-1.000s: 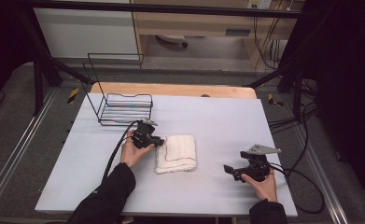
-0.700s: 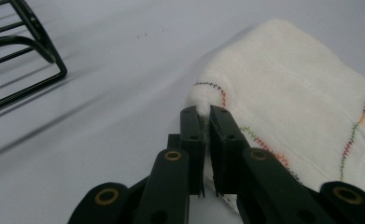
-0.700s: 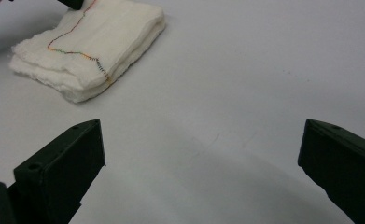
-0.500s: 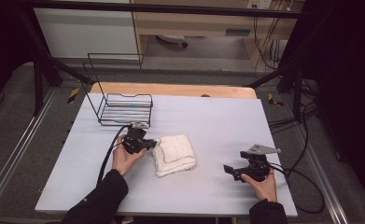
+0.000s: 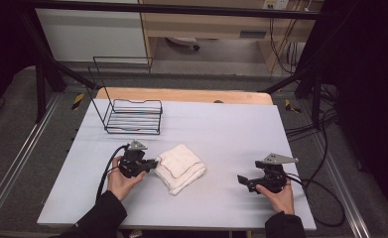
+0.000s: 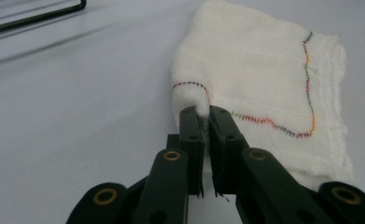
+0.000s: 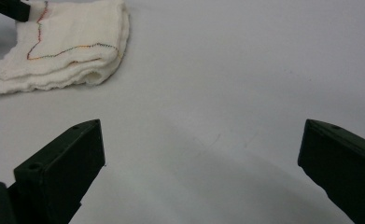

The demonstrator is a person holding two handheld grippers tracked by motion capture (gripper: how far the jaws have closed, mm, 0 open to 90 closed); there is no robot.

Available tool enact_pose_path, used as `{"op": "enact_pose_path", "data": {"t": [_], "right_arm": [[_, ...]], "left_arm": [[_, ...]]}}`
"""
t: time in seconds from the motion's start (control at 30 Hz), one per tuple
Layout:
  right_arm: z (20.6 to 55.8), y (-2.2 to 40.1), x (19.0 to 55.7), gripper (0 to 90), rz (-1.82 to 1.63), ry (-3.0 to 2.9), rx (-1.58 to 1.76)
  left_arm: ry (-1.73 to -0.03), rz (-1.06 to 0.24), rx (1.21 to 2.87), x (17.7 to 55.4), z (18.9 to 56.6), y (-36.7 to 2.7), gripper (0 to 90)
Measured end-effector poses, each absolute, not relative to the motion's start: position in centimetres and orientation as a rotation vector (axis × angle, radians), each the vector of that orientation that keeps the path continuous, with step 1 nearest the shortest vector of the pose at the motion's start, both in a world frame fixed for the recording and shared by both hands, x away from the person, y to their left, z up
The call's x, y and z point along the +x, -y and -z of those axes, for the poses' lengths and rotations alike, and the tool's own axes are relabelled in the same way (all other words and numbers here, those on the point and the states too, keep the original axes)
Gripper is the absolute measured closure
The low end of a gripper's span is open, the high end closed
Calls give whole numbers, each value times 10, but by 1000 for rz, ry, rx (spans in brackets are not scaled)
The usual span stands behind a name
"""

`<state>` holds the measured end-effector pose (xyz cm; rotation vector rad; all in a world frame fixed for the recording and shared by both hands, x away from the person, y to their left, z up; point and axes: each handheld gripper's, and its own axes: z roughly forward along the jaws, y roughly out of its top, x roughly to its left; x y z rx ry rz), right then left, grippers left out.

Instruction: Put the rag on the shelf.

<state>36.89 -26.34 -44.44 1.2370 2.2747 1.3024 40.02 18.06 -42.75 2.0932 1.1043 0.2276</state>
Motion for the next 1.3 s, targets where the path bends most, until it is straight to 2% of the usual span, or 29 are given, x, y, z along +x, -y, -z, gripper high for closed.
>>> {"op": "enact_pose_path", "data": {"t": [0.63,0.8,0.93,0.97,1.0,1.03,1.17,1.2,1.23,1.3], "right_arm": [[445,263,369,10,-1300,-2274,1233],[445,263,369,10,-1298,-2276,1237],[445,263,369,10,-1298,-2273,1233],[445,263,369,10,-1299,-2272,1231],[445,263,369,10,-1299,-2272,1231],[444,263,369,11,-1300,-2270,1235],[444,263,369,10,-1303,-2268,1238],[444,263,369,10,-1303,-2268,1238],[445,263,369,11,-1302,-2269,1231],[445,263,369,10,-1298,-2273,1226]], "left_arm": [[-1090,-288,2120,348,432,-191,842],[-1084,-299,2128,347,435,-191,835],[-1069,-295,2136,348,434,-194,768],[-1065,-289,2126,348,432,-195,699],[-1061,-289,2120,349,431,-197,699],[-1057,-296,2116,350,428,-199,634],[-1043,-310,2089,357,418,-203,495],[-1040,-304,2095,362,415,-204,495],[-1042,-292,2094,366,414,-203,386],[-1050,-280,2099,373,412,-203,319]]}}
